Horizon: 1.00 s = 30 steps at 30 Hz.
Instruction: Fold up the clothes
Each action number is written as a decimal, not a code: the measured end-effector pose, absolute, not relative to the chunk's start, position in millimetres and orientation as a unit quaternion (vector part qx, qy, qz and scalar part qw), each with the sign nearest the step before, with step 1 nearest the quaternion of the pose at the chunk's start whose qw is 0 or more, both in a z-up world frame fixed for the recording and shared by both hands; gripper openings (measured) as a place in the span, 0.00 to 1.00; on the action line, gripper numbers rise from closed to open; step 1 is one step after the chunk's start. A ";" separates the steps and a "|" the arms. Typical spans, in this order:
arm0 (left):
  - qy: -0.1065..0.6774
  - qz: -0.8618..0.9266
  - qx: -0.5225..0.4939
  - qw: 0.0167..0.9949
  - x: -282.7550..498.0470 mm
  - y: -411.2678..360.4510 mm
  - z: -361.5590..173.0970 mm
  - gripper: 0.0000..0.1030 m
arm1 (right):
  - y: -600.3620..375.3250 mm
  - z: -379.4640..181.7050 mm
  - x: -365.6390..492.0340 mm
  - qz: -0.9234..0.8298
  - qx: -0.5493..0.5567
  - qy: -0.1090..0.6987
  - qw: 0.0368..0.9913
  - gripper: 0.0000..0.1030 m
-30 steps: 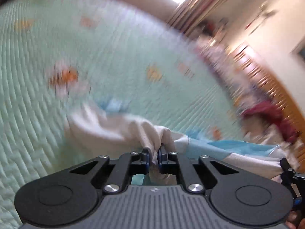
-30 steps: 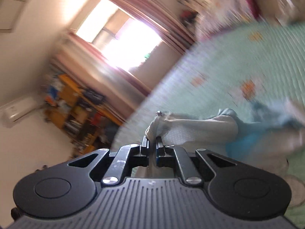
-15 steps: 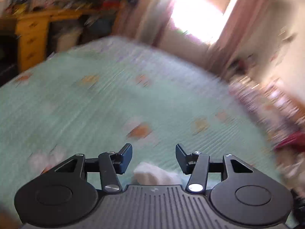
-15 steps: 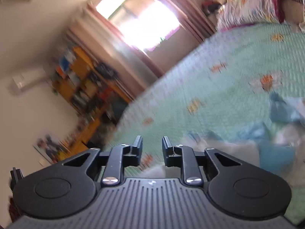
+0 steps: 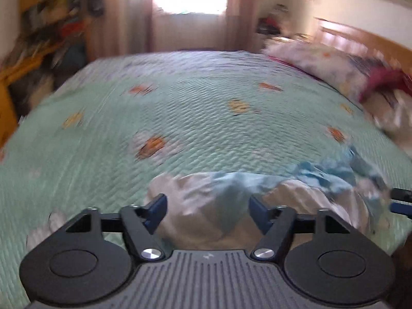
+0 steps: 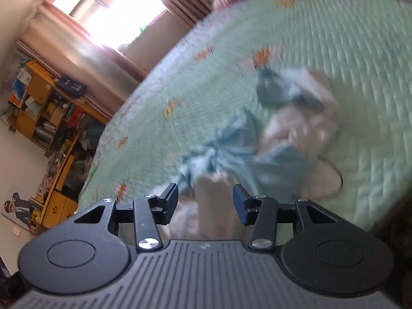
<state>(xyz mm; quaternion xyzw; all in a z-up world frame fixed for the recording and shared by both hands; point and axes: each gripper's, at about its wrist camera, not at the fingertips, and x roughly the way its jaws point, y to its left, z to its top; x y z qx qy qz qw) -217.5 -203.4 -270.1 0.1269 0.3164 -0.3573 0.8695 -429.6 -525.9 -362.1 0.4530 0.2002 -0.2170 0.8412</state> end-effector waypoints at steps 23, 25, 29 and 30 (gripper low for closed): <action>0.325 -0.412 0.200 0.827 -235.2 -290.7 -307.4 0.95 | -586.5 -404.1 -306.5 -0.267 0.312 0.293 0.864 0.72; 0.337 -0.415 0.189 0.823 -234.6 -290.8 -313.9 0.95 | -579.8 -413.5 -298.5 -0.268 0.280 0.309 0.868 0.46; 0.352 -0.412 0.185 0.820 -235.4 -286.0 -324.1 0.95 | -553.4 -391.4 -325.9 -0.244 0.262 0.237 0.903 0.02; 0.353 -0.410 0.185 0.820 -235.6 -284.1 -324.9 0.95 | -546.7 -381.4 -336.1 -0.237 0.261 0.212 0.911 0.02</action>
